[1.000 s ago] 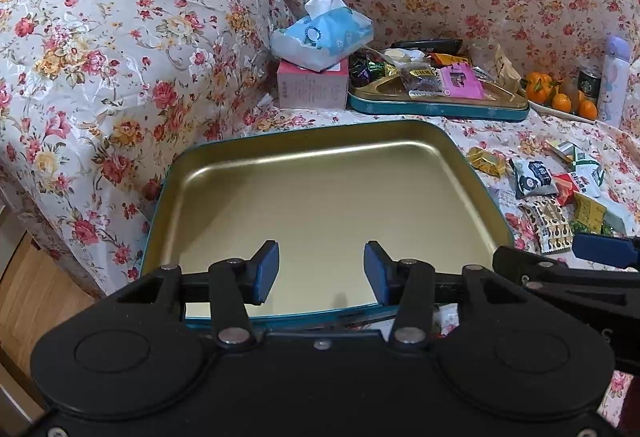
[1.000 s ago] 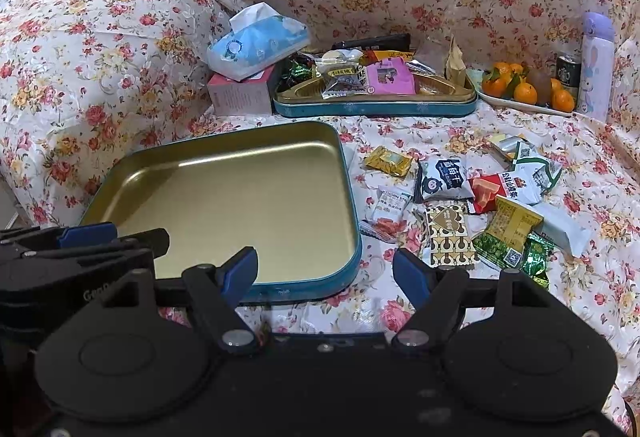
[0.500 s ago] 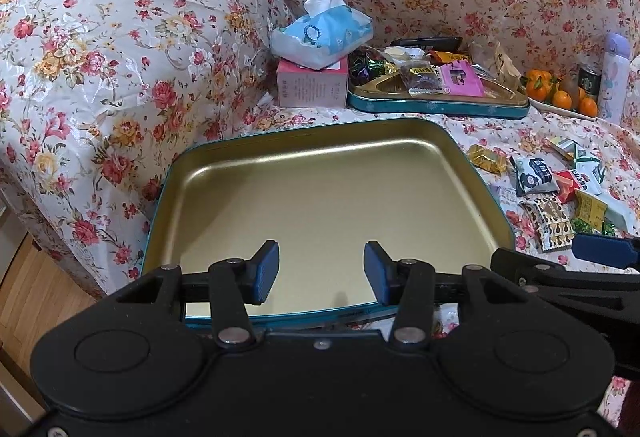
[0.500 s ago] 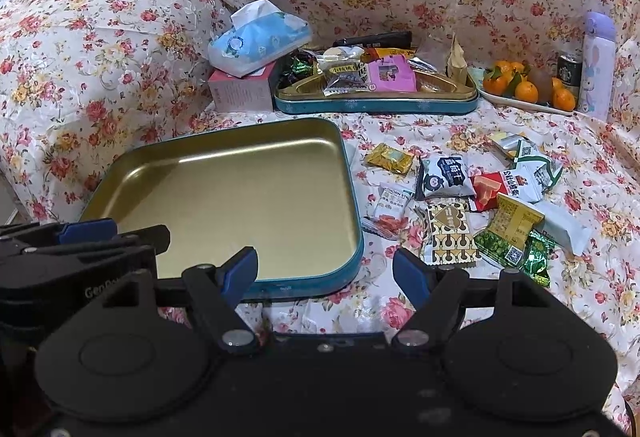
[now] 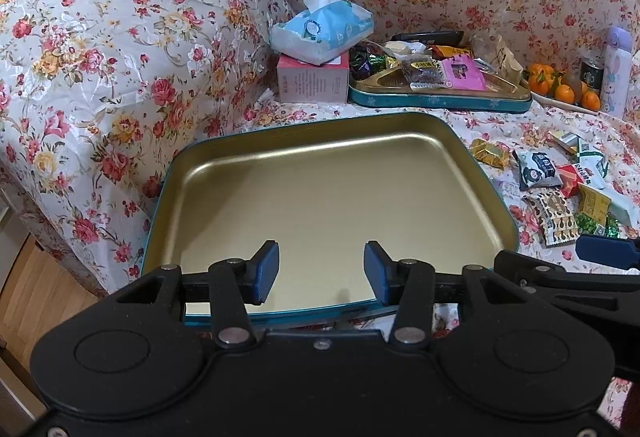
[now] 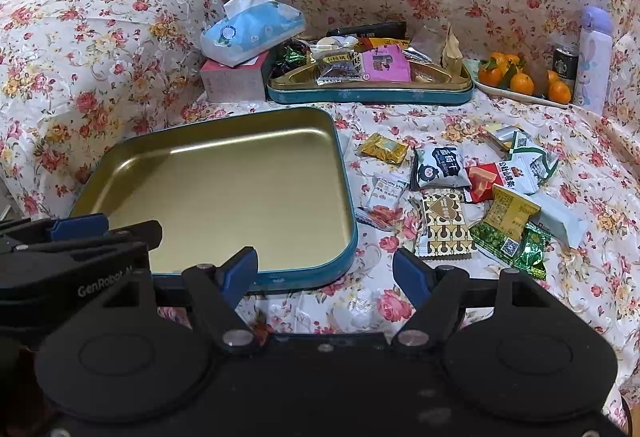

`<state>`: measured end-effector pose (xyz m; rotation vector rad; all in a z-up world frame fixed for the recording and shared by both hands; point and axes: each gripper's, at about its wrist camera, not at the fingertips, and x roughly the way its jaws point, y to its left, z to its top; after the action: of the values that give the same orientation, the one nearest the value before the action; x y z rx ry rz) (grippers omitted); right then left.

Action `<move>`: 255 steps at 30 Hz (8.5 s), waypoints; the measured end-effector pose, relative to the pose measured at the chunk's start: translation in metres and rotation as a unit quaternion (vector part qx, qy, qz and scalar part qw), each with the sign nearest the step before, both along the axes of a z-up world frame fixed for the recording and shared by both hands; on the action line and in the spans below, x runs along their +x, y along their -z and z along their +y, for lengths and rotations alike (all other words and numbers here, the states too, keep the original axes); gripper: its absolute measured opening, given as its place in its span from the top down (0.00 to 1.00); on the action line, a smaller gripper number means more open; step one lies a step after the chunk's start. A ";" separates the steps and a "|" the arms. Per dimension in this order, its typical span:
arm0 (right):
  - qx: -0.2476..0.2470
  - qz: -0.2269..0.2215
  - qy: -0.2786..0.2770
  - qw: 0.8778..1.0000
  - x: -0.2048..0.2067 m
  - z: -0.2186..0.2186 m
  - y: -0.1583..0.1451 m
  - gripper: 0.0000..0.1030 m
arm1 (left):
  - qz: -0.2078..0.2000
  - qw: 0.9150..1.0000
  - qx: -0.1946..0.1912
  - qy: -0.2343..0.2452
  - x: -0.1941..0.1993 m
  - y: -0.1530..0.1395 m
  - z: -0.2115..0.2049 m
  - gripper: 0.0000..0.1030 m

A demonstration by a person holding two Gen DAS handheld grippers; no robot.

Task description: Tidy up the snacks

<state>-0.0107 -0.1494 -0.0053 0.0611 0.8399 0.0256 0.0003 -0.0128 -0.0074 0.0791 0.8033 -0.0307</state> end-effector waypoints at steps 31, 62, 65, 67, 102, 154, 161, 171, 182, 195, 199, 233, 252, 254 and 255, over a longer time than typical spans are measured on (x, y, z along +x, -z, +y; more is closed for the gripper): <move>-0.003 0.001 -0.005 1.000 -0.001 0.004 0.001 0.24 | 0.004 1.000 0.002 0.000 0.001 -0.001 0.000 0.47; -0.016 -0.028 0.096 0.995 -0.031 -0.100 0.009 0.45 | -0.081 0.996 0.009 0.045 -0.020 0.004 -0.023 0.47; -0.020 -0.023 0.117 0.993 -0.040 -0.119 0.018 0.45 | -0.072 0.997 -0.011 0.041 -0.024 0.006 -0.028 0.47; -0.024 -0.023 0.127 0.991 -0.045 -0.131 0.023 0.46 | -0.063 0.997 -0.004 0.034 -0.028 0.008 -0.036 0.47; -0.064 -0.029 -0.019 0.997 0.030 -0.201 0.048 0.50 | 0.043 0.993 -0.008 0.111 -0.003 0.030 -0.180 0.47; -0.078 -0.068 -0.052 0.993 0.028 -0.210 0.073 0.71 | 0.131 0.988 -0.031 0.072 0.088 0.044 -0.211 0.47; -0.067 -0.062 -0.036 0.995 0.027 -0.213 0.071 0.72 | 0.155 0.985 -0.060 0.055 0.093 0.048 -0.199 0.59; -0.089 -0.033 0.025 0.995 0.009 -0.219 0.067 0.72 | 0.166 0.981 -0.045 0.088 0.064 0.045 -0.196 0.59; -0.084 -0.023 0.049 0.995 -0.001 -0.220 0.066 0.65 | 0.154 0.984 -0.017 0.093 0.053 0.047 -0.202 0.58; -0.055 -0.017 0.068 0.996 0.000 -0.222 0.064 0.75 | 0.150 0.984 -0.033 0.087 0.059 0.047 -0.199 0.61; -0.032 -0.012 0.079 0.996 -0.003 -0.226 0.062 0.78 | 0.151 0.984 -0.043 0.086 0.055 0.044 -0.196 0.61; 0.019 0.065 -0.103 0.992 -0.101 -0.086 0.040 0.78 | 0.156 0.987 -0.036 0.010 -0.058 0.032 -0.069 0.61; 0.043 -0.023 -0.178 0.983 -0.003 0.007 -0.009 0.78 | 0.053 0.993 -0.046 -0.100 0.009 -0.013 0.023 0.61; 0.045 -0.019 -0.171 0.984 0.013 0.015 -0.007 0.78 | 0.059 0.991 -0.047 -0.107 0.019 -0.009 0.026 0.61; 0.046 -0.017 -0.167 0.985 0.019 0.017 -0.005 0.78 | 0.061 0.991 -0.049 -0.111 0.026 -0.006 0.027 0.61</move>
<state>0.0085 -0.1327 0.0000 0.0056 0.8076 0.3793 0.0264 0.0144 -0.0013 -0.1054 0.9278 0.1367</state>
